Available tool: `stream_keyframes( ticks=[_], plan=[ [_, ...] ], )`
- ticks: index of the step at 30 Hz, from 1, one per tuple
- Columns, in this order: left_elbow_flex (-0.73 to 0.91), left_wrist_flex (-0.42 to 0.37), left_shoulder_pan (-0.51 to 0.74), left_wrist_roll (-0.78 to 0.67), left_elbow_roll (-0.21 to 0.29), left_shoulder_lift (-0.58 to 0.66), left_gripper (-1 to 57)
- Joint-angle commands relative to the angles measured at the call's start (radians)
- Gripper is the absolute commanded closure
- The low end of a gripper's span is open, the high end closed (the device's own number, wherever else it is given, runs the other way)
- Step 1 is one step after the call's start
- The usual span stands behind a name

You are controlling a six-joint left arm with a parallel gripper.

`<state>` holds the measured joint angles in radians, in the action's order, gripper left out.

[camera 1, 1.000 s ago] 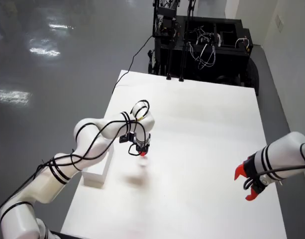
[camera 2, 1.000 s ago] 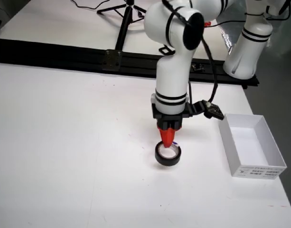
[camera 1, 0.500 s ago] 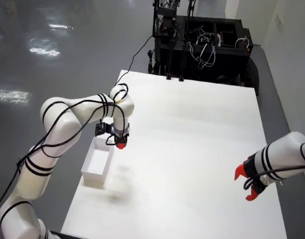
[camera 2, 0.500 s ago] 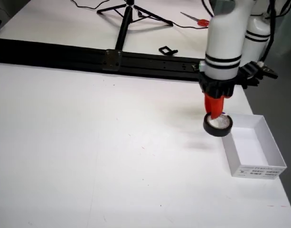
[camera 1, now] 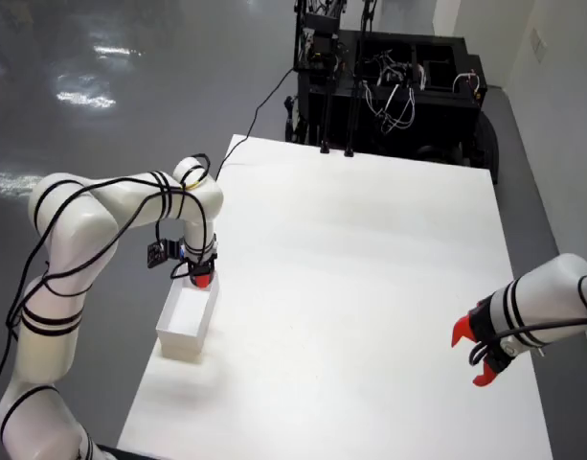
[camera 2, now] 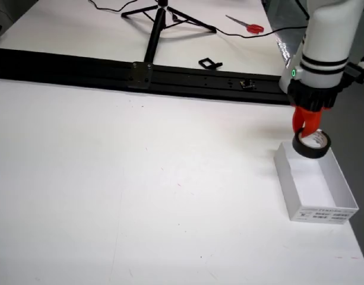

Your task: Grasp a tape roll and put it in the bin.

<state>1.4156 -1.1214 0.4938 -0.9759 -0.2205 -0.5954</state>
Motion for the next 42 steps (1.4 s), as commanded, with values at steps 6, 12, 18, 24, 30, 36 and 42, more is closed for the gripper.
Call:
stream_keyframes(
  ticks=[6, 12, 18, 24, 30, 36, 42],
  plan=[
    [0.112, 0.077, -0.104, -0.107, 0.027, -0.081, 57.3],
    [0.112, 0.08, -0.127, -0.116, 0.024, -0.081, 57.3],
    [0.112, 0.1, -0.135, -0.121, 0.021, -0.081, 57.3],
    [0.112, 0.138, -0.13, -0.121, 0.012, -0.081, 54.7],
    [0.111, 0.134, -0.138, -0.121, 0.003, -0.081, 38.6],
    [0.111, 0.141, -0.132, -0.121, -0.01, -0.081, 30.9],
    [0.111, 0.137, -0.11, -0.121, -0.01, -0.083, 37.1]
  ],
)
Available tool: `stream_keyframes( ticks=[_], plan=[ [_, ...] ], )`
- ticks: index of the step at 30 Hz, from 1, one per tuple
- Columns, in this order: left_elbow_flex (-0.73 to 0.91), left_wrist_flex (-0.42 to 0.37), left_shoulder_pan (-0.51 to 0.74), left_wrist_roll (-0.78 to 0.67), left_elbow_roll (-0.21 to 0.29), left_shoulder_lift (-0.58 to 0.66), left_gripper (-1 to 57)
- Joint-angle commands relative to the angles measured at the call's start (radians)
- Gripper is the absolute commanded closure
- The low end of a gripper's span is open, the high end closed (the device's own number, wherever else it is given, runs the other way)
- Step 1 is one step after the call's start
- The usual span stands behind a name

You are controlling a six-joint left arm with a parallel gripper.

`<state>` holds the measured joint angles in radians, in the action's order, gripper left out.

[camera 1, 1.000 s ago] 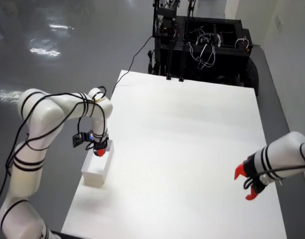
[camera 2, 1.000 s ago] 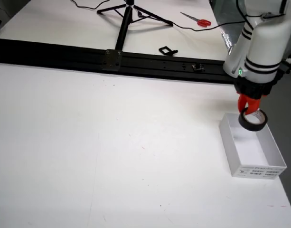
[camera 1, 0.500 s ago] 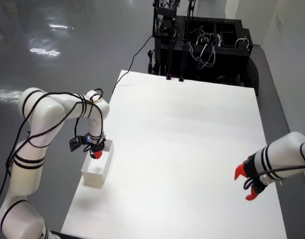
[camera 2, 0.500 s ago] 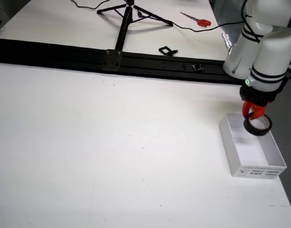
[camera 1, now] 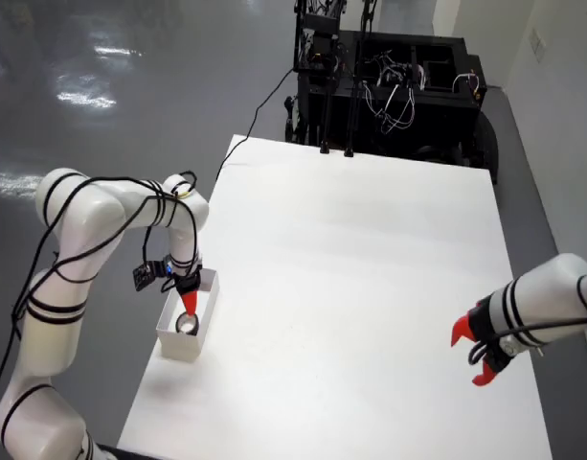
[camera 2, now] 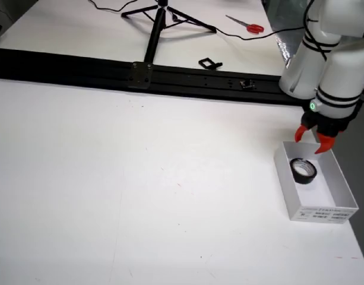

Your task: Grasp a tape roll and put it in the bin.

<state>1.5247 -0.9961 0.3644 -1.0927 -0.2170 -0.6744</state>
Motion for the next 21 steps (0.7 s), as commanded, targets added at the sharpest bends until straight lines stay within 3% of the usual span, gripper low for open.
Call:
stream_keyframes(
  ticks=[1, 5, 13, 21],
  plan=[
    [0.002, 0.011, 0.028, -0.004, -0.013, -0.005, 40.0],
    [-0.005, 0.014, 0.084, -0.004, -0.005, -0.016, 57.0],
    [-0.026, -0.004, 0.249, -0.004, -0.012, -0.008, 57.0],
    [-0.176, -0.091, 0.407, 0.008, -0.07, 0.009, 57.0]
  ],
)
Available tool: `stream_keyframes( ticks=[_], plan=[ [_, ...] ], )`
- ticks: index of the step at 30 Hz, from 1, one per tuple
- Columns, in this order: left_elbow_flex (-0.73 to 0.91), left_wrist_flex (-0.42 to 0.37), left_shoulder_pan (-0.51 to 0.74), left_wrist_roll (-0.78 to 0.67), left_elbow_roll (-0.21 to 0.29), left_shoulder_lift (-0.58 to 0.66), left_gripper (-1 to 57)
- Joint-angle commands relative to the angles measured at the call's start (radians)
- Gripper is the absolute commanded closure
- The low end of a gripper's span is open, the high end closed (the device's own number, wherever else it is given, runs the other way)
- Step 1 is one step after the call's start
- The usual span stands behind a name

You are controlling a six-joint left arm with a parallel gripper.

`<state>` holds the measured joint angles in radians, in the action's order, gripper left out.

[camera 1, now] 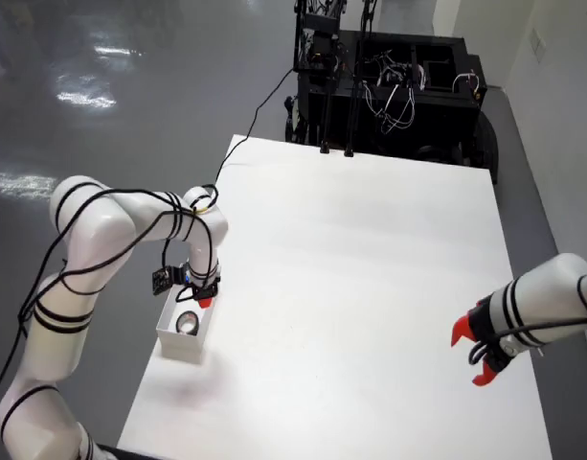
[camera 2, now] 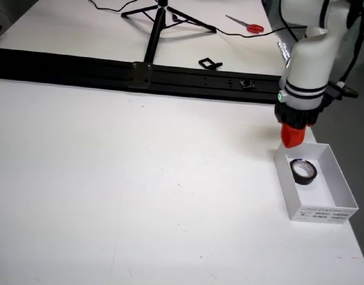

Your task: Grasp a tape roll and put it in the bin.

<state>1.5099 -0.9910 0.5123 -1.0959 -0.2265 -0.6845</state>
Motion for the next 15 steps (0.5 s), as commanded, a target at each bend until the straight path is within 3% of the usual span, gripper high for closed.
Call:
stream_keyframes(
  ticks=[1, 15],
  plan=[
    [-0.177, -0.103, 0.276, 0.014, -0.063, 0.019, 57.0],
    [-0.31, -0.178, 0.523, 0.056, -0.088, 0.046, 57.0]
  ],
)
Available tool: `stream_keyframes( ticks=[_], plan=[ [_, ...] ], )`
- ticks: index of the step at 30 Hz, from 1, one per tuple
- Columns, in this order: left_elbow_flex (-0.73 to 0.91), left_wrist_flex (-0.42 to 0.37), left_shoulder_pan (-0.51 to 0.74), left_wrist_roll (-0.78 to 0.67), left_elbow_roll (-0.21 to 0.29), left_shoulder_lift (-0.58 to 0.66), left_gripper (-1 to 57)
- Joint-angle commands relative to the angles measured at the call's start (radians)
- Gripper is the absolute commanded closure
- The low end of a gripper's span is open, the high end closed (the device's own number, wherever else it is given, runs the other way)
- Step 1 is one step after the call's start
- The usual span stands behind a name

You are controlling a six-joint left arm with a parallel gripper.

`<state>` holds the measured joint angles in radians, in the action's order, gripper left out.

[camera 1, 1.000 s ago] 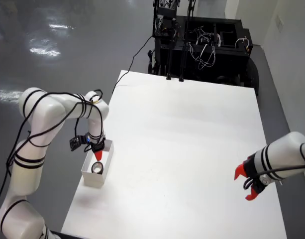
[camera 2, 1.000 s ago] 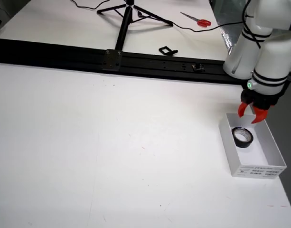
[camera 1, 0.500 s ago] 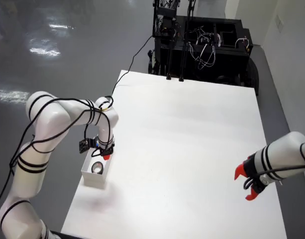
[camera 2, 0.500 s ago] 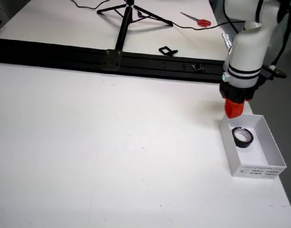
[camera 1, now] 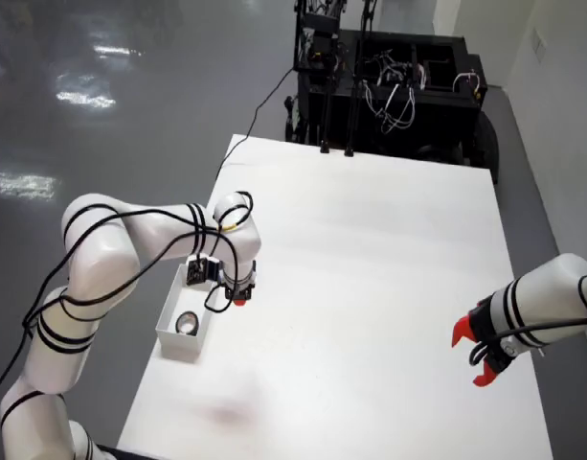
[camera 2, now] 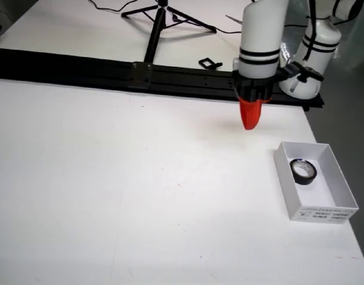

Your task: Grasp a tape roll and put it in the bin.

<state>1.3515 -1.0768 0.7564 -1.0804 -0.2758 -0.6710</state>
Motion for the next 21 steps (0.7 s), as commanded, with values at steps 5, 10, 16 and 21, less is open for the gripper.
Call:
stream_keyframes(
  ticks=[5, 10, 16, 21],
  plan=[
    [-0.152, -0.098, 0.366, 0.063, -0.04, 0.047, 57.0],
    [-0.152, -0.098, 0.455, 0.108, -0.049, 0.057, 57.0],
    [-0.154, -0.084, 0.529, 0.158, -0.059, 0.085, 56.9],
    [-0.154, -0.031, 0.575, 0.235, -0.051, 0.116, 56.9]
  ],
)
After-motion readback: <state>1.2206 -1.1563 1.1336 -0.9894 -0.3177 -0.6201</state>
